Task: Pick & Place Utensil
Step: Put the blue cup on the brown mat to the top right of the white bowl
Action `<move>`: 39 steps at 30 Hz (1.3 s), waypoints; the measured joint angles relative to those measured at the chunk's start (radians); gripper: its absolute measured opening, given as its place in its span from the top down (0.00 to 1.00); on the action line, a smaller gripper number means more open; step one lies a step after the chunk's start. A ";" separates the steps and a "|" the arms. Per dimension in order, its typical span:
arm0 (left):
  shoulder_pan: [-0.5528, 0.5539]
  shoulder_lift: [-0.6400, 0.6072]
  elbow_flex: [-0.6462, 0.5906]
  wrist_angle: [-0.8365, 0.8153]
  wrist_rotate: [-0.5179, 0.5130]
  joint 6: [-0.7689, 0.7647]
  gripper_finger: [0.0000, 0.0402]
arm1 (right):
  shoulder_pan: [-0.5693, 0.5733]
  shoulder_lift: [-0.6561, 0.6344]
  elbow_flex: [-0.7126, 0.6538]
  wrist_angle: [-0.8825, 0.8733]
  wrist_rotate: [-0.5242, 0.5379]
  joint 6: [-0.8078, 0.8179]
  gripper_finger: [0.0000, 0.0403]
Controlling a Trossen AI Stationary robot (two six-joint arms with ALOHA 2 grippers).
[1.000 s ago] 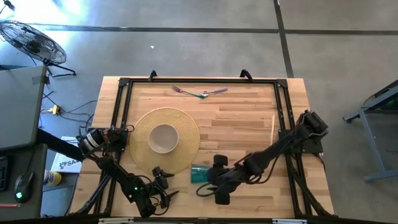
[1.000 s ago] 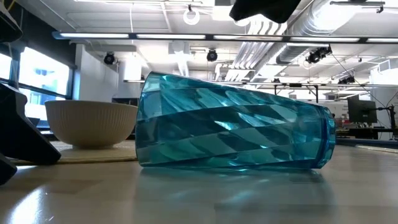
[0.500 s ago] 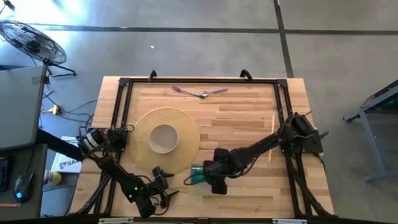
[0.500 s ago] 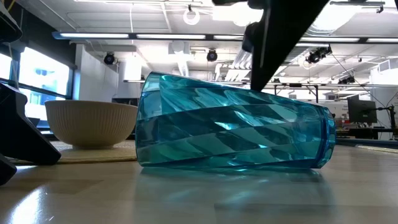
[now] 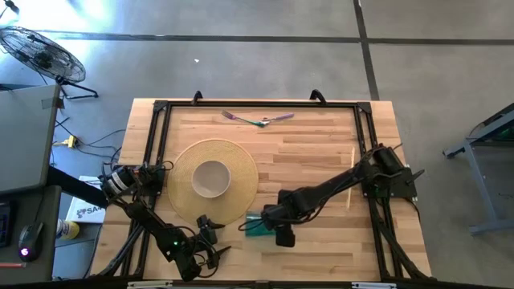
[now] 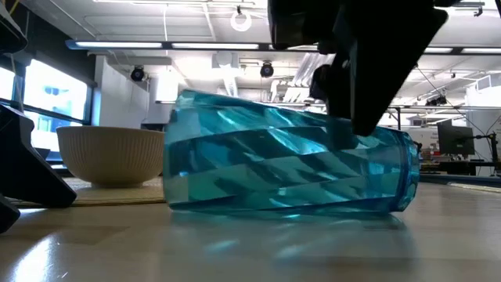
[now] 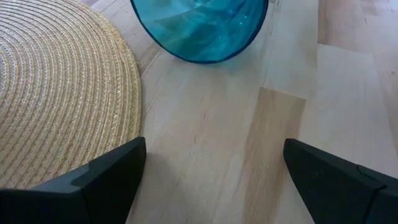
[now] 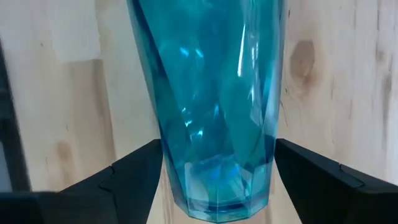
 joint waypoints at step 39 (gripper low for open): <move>0.001 0.000 0.000 0.002 -0.007 -0.001 0.07 | -0.005 0.006 0.024 0.013 -0.045 0.024 0.25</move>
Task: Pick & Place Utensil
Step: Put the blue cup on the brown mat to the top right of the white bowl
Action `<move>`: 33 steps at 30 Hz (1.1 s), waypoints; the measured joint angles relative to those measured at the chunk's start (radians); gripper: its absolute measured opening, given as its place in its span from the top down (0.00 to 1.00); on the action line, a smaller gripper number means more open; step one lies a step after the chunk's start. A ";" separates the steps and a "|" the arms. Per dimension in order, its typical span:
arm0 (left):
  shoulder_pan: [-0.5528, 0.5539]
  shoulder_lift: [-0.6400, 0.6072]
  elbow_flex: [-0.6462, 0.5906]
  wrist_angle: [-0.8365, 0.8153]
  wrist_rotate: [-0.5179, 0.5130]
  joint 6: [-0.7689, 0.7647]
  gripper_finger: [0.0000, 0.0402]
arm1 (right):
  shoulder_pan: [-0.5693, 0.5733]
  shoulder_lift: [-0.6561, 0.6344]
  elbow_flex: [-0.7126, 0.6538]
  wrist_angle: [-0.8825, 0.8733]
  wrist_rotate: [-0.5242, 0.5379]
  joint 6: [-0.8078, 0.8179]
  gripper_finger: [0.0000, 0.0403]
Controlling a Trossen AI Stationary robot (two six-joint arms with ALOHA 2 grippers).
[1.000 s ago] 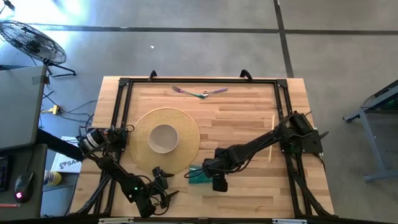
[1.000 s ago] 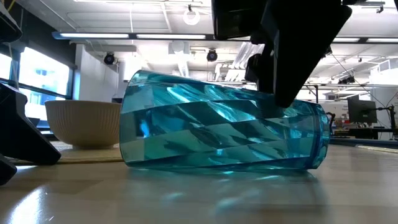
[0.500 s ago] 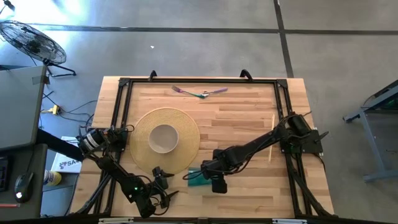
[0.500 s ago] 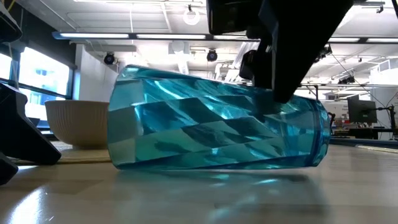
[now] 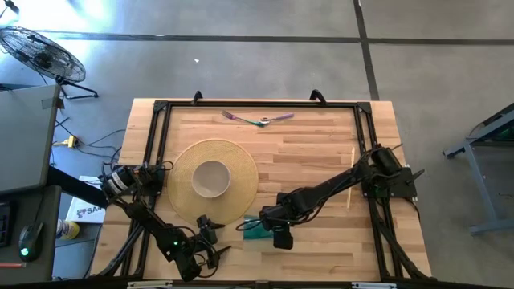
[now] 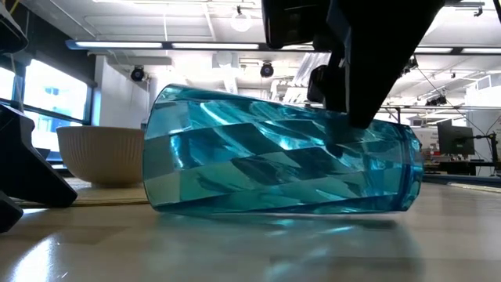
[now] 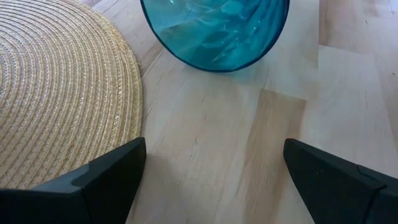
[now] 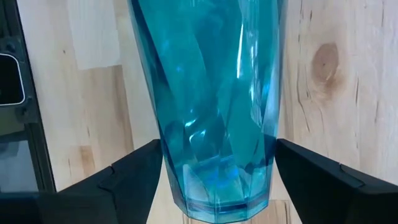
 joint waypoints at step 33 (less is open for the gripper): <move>0.000 0.000 0.000 -0.001 -0.003 0.000 0.07 | 0.040 0.064 0.000 -0.026 0.053 0.009 0.13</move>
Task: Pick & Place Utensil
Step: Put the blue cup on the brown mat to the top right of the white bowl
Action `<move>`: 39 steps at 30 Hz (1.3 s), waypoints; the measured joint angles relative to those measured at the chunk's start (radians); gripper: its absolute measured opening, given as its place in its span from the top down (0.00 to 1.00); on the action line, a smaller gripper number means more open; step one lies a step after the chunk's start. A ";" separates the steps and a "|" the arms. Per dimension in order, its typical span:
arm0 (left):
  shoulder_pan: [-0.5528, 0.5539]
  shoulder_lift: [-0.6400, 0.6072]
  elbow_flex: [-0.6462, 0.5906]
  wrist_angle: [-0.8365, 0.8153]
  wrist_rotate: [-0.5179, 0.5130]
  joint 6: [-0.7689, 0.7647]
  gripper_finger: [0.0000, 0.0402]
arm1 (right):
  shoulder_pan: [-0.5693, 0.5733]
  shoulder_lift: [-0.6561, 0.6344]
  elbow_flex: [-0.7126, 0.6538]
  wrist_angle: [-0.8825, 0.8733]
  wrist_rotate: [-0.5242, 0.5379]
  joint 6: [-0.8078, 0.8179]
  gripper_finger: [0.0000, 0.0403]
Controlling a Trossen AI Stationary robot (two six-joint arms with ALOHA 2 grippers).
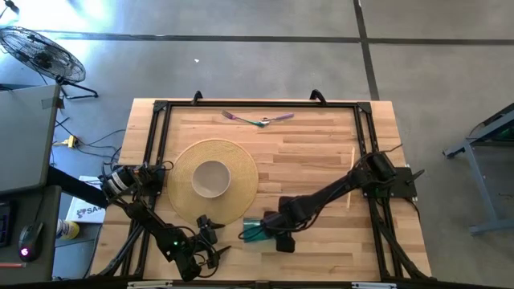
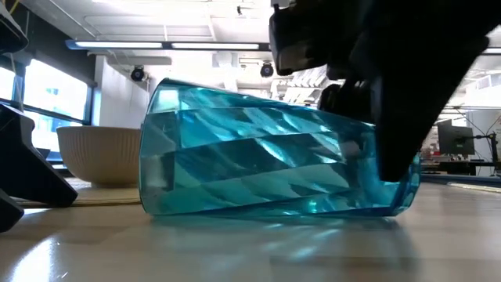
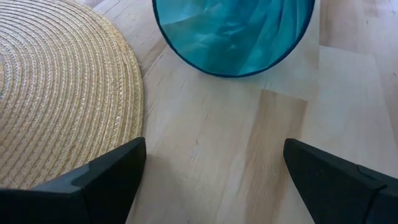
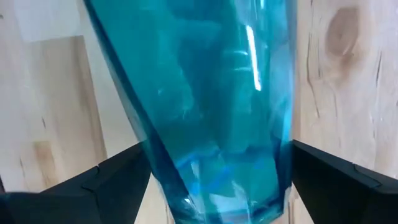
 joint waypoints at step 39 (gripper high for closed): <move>0.000 0.000 0.000 0.000 -0.016 0.000 0.07 | -0.002 0.061 0.074 0.029 -0.044 -0.020 0.12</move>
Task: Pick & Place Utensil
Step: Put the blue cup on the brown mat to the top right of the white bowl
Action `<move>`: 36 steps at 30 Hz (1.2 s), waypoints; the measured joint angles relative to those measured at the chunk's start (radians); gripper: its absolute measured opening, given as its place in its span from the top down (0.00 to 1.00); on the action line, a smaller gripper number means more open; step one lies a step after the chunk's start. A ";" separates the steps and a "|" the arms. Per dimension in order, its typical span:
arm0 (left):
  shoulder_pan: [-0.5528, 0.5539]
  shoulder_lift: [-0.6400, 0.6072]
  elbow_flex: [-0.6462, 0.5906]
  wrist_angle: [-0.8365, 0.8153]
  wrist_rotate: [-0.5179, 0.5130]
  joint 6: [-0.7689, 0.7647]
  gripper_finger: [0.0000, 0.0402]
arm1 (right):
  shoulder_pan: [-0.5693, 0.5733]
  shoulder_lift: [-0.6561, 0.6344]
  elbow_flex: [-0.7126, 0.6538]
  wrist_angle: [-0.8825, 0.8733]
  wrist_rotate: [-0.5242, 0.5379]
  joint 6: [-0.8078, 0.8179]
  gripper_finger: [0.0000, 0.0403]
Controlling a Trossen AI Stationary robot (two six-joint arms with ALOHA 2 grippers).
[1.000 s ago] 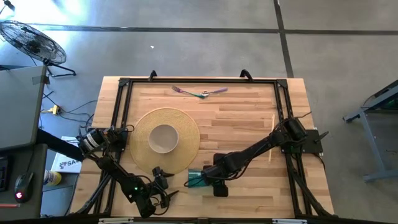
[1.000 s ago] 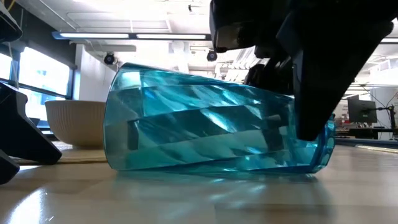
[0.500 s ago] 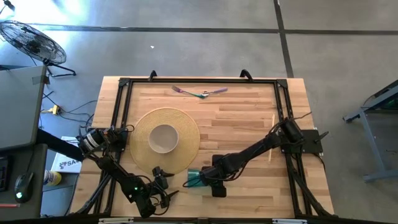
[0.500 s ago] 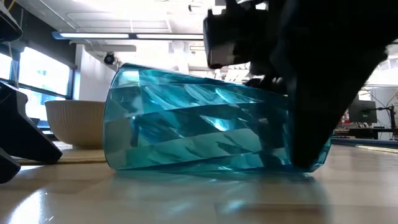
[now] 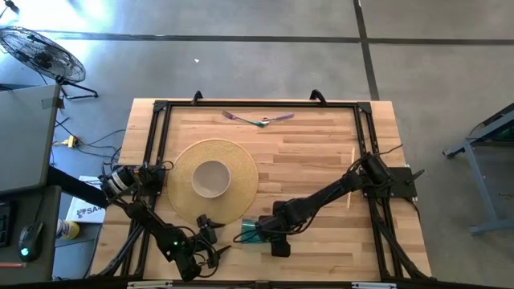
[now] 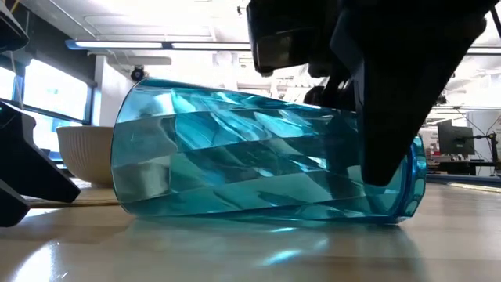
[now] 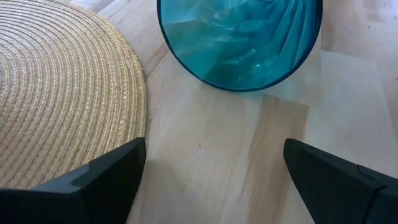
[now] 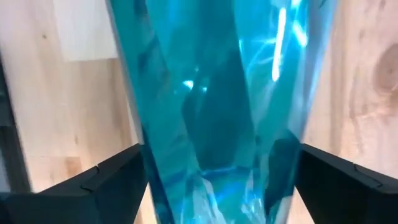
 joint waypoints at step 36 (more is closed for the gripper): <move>0.190 0.000 0.000 0.289 0.047 0.319 0.07 | -0.043 0.020 0.007 -0.159 0.069 -0.172 0.12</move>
